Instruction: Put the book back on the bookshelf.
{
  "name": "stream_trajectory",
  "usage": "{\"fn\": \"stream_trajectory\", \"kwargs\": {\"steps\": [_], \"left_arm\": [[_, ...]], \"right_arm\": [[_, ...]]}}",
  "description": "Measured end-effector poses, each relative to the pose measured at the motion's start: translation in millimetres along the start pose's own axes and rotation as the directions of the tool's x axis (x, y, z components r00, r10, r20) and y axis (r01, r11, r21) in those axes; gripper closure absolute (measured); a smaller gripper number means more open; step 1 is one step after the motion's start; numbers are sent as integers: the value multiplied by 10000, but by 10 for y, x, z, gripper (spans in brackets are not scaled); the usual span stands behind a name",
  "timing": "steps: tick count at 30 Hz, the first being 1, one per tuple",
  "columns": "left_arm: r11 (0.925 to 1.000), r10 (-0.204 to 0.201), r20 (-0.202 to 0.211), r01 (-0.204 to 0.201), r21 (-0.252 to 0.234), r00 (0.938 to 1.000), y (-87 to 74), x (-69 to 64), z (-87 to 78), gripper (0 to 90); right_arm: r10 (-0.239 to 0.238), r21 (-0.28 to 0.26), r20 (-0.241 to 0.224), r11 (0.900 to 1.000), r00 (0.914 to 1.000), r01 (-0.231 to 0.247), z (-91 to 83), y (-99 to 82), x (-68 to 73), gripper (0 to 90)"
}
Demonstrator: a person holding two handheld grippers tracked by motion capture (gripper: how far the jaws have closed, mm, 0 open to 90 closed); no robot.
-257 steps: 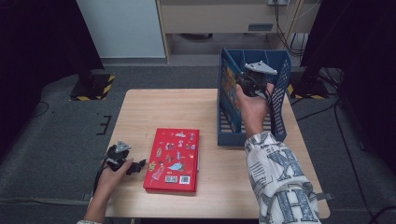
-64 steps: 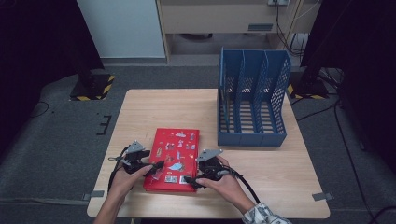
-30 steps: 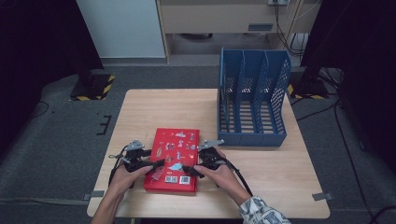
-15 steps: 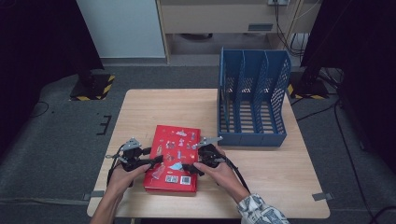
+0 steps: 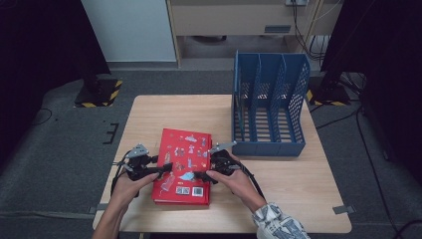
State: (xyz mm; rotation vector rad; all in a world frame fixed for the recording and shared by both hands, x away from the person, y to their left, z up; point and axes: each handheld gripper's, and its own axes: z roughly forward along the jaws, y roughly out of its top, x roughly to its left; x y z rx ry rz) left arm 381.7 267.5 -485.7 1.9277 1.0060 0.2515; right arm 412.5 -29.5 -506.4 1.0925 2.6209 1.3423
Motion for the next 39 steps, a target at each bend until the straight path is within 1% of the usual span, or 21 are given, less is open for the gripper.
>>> {"fn": "stream_trajectory", "kwargs": {"steps": [1, 3, 6, 8, 11, 13, 14, 16, 17, 19, 21, 22, 27, 30, 33, 36, 38, 39], "left_arm": [[9999, -90, -23, 90, 83, 10000, 0, 4, 9, 371], [9993, -334, 60, 333, 148, 9994, -8, 29, 30, 370], [9982, -515, 118, 511, 307, 9986, -15, 65, 66, 369], [9989, -410, 117, 408, 227, 9991, -1, 56, 61, 369], [10000, -23, 12, 23, 63, 10000, 47, 18, 29, 369], [9999, 104, -49, -105, -46, 9999, 75, 7, 11, 370], [9999, 102, -79, -103, -76, 9999, 86, 2, -1, 370], [9998, 200, -119, -201, -79, 9997, 109, 0, -24, 371], [9997, 244, -105, -245, -96, 9996, 121, -3, -35, 373], [9994, 337, -67, -337, -75, 9994, 150, -12, -49, 378], [9990, 447, -82, -448, -32, 9990, 185, -20, -68, 381], [9988, 496, -105, -496, -55, 9987, 203, -29, -78, 383], [9961, 855, -463, -863, -175, 9953, 311, -61, -134, 390], [9951, 911, -705, -935, -313, 9933, 365, -58, -147, 395], [9940, 973, -914, -1013, -407, 9911, 403, -50, -157, 399], [9930, 925, -1079, -997, -630, 9899, 417, -42, -158, 408], [9922, 901, -1171, -993, -752, 9890, 429, -39, -157, 410], [9914, 925, -1242, -1029, -804, 9879, 437, -40, -155, 410]], "right_arm": [[116, 60, -45, 9999, 9999, -116, 12, -4, -4, 84], [168, 82, -110, 9998, 9998, -167, 23, -6, -26, 84], [173, 117, -88, 9998, 9998, -172, 36, -7, -41, 85], [257, 112, -133, 9996, 9996, -255, 38, -10, -53, 84], [301, 36, -164, 9995, 9994, -301, 27, -3, -64, 84], [254, -87, -102, 9996, 9996, -255, 4, 14, -55, 94], [222, -178, -62, 9996, 9997, -223, -14, 28, -52, 110], [182, -430, 136, 9989, 9997, -176, -70, 61, -47, 195], [168, -522, 205, 9985, 9996, -158, -103, 80, -48, 221], [79, -707, 190, 9975, 9998, -65, -152, 117, -42, 223], [-42, -762, 324, 9971, 9995, 66, -183, 150, -21, 237], [-17, -813, 317, 9967, 9995, 43, -197, 167, -17, 243], [-209, -1104, 504, 9935, 9985, 263, -277, 283, 6, 263], [-256, -1336, 615, 9905, 9978, 336, -342, 383, 27, 287], [-624, -1387, 913, 9875, 9939, 747, -400, 481, 56, 314], [-980, -1462, 1150, 9826, 9885, 1144, -448, 558, 87, 340], [-1020, -1518, 1222, 9811, 9873, 1202, -471, 598, 98, 354], [-1095, -1492, 1327, 9804, 9851, 1290, -479, 615, 102, 357]]}}
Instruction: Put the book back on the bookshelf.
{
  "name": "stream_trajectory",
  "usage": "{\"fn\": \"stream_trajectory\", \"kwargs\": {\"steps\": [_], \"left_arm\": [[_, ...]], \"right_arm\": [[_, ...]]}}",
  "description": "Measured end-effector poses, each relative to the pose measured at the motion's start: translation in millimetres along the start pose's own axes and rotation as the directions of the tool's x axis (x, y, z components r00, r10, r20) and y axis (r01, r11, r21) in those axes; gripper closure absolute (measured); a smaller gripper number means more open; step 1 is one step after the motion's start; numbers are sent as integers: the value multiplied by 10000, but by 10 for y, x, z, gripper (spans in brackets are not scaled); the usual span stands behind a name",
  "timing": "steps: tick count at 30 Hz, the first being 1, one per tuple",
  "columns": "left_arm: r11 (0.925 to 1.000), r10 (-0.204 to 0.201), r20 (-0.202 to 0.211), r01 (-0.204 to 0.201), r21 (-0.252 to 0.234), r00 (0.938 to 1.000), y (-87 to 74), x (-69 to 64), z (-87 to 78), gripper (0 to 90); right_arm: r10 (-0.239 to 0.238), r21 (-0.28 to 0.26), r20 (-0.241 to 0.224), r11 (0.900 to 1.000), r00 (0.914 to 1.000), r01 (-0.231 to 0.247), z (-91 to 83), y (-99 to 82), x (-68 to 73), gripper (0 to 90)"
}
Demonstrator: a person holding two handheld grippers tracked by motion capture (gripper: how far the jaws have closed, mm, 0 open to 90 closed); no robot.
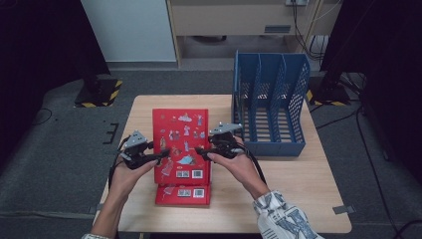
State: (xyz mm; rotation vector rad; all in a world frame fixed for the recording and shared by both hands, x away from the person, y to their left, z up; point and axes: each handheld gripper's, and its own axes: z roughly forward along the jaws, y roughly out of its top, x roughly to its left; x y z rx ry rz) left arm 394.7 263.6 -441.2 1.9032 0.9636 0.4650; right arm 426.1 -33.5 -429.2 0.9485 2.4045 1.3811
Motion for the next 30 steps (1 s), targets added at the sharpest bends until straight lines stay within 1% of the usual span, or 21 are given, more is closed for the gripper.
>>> {"fn": "stream_trajectory", "kwargs": {"steps": [2, 4, 7, 9, 11, 14, 16, 18, 23, 28, 30], "left_arm": [[9999, 85, -160, -86, -88, 9998, 21, -10, 5, 411], [9998, 129, -275, -132, -132, 9995, 42, -5, 9, 411], [9998, 100, -433, -108, -186, 9990, 70, 17, 25, 411], [9995, 223, -548, -235, -206, 9982, 93, 22, 40, 411], [9992, 334, -697, -349, -209, 9970, 118, 29, 60, 411], [9988, 360, -903, -389, -307, 9953, 162, 41, 92, 413], [9987, 236, -980, -279, -426, 9949, 189, 50, 111, 424], [9984, 264, -1101, -317, -461, 9936, 212, 60, 131, 437], [9975, 399, -1240, -468, -534, 9915, 231, 44, 167, 431], [9975, 394, -1335, -469, -533, 9903, 257, 23, 198, 425], [9971, 460, -1448, -543, -540, 9884, 281, 8, 209, 425]], "right_arm": [[-60, -53, 121, 10000, 9999, 60, -6, 33, 4, 357], [-19, -107, 151, 9999, 9999, 21, -13, 68, -3, 368], [-40, -209, 206, 9998, 9998, 45, -22, 126, -8, 386], [-203, -194, 388, 9996, 9990, 211, -18, 154, -11, 399], [-187, -162, 466, 9997, 9987, 195, -15, 173, -22, 415], [-195, -212, 619, 9996, 9979, 209, -15, 226, -34, 417], [-250, -328, 741, 9991, 9969, 275, -24, 275, -42, 428], [-330, -378, 820, 9986, 9961, 362, -27, 307, -57, 441], [-368, -309, 963, 9987, 9947, 399, -37, 312, -77, 448], [-354, -338, 1010, 9987, 9943, 390, -64, 298, -75, 449], [-317, -343, 1107, 9988, 9933, 357, -74, 307, -87, 457]]}}
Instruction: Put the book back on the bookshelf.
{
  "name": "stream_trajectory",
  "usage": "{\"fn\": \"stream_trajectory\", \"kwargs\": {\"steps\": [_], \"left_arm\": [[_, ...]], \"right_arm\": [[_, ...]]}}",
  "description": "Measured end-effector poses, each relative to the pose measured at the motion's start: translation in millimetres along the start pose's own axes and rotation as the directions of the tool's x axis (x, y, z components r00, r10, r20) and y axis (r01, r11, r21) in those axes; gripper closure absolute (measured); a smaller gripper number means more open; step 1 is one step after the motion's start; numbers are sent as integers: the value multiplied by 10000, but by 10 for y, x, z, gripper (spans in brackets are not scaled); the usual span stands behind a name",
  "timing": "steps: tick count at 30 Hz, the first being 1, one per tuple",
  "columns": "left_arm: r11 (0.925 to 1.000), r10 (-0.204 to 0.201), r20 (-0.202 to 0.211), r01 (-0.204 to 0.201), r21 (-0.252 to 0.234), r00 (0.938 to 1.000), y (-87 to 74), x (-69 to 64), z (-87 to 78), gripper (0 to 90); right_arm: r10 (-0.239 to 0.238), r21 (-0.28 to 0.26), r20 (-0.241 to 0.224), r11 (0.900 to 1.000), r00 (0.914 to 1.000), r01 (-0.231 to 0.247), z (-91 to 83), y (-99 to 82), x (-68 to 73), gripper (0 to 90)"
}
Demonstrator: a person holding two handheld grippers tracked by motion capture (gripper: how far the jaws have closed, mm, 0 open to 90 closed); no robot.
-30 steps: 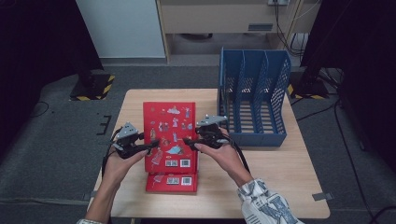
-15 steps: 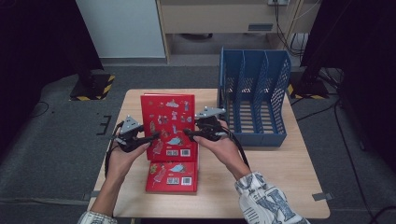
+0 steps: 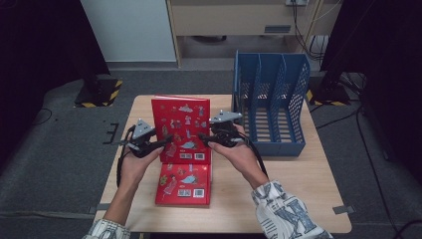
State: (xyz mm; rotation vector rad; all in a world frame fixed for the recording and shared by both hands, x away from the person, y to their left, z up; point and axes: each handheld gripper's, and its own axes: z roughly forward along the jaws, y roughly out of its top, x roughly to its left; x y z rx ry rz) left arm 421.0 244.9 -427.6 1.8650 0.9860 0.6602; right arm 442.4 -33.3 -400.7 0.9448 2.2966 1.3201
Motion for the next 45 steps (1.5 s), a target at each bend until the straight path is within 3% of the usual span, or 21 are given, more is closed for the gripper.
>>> {"fn": "stream_trajectory", "kwargs": {"steps": [7, 22, 27, 41, 45], "left_arm": [[9999, 153, 53, -153, -77, 9999, 12, -14, -31, 424], [9990, 274, 163, -268, -346, 9995, -177, -70, -253, 462], [9990, 275, 151, -270, -352, 9995, -188, -76, -273, 481], [9991, 273, 139, -268, -335, 9995, -205, -73, -251, 462], [9994, 228, 231, -221, -283, 9995, -217, -58, -257, 454]], "right_arm": [[56, -73, -88, 10000, 9999, -57, -48, -12, -19, 469], [-493, -281, -469, 9985, 9977, 480, -195, -75, 178, 480], [-501, -289, -455, 9984, 9977, 488, -174, -71, 175, 480], [-236, -207, -1171, 9996, 9928, 213, -99, -89, 106, 523], [-612, 251, -1410, 9975, 9881, 653, 17, -102, 155, 512]]}}
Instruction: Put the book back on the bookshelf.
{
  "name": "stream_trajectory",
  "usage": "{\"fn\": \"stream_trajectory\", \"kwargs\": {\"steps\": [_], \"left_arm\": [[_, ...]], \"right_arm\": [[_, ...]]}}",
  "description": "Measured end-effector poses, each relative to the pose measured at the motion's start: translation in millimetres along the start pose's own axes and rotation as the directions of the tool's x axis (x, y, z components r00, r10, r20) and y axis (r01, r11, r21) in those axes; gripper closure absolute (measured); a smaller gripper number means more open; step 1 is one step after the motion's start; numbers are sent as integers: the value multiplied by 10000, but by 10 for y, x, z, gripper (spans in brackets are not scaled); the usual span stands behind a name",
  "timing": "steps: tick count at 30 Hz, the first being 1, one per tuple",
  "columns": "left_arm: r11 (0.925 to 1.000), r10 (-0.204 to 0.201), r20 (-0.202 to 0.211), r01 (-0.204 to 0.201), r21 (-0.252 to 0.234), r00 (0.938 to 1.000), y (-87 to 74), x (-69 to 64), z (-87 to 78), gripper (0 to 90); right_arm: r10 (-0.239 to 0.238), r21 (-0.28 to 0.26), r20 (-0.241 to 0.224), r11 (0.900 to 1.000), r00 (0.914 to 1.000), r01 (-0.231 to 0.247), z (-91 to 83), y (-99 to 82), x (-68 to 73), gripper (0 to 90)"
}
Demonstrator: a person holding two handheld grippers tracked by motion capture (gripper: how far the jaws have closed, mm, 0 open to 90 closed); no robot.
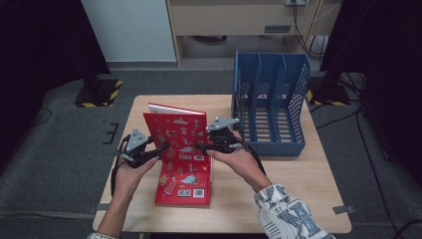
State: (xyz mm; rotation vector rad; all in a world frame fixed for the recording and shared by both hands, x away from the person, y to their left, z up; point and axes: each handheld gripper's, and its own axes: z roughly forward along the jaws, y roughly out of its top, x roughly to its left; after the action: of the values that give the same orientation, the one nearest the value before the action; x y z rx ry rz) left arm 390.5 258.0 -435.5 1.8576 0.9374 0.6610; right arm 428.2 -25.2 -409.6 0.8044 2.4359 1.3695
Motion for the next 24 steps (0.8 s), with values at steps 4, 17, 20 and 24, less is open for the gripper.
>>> {"fn": "stream_trajectory", "kwargs": {"steps": [4, 17, 20, 24], "left_arm": [[10000, -33, -22, 33, -20, 10000, -4, -1, -1, 454], [9989, -459, -290, 455, -139, 9985, -19, -6, 30, 419], [9973, -687, -530, 672, -290, 9962, -32, -4, 40, 407], [9951, -947, -735, 923, -354, 9928, -52, 17, 42, 375]], "right_arm": [[68, -54, -34, 10000, 10000, -68, 58, 29, 11, 499], [-120, -494, -361, 9987, 9993, 102, 49, 52, -24, 588], [-121, -551, -454, 9984, 9989, 96, 48, 57, -17, 621], [-278, -694, -626, 9973, 9977, 234, 38, 58, 8, 703]]}}
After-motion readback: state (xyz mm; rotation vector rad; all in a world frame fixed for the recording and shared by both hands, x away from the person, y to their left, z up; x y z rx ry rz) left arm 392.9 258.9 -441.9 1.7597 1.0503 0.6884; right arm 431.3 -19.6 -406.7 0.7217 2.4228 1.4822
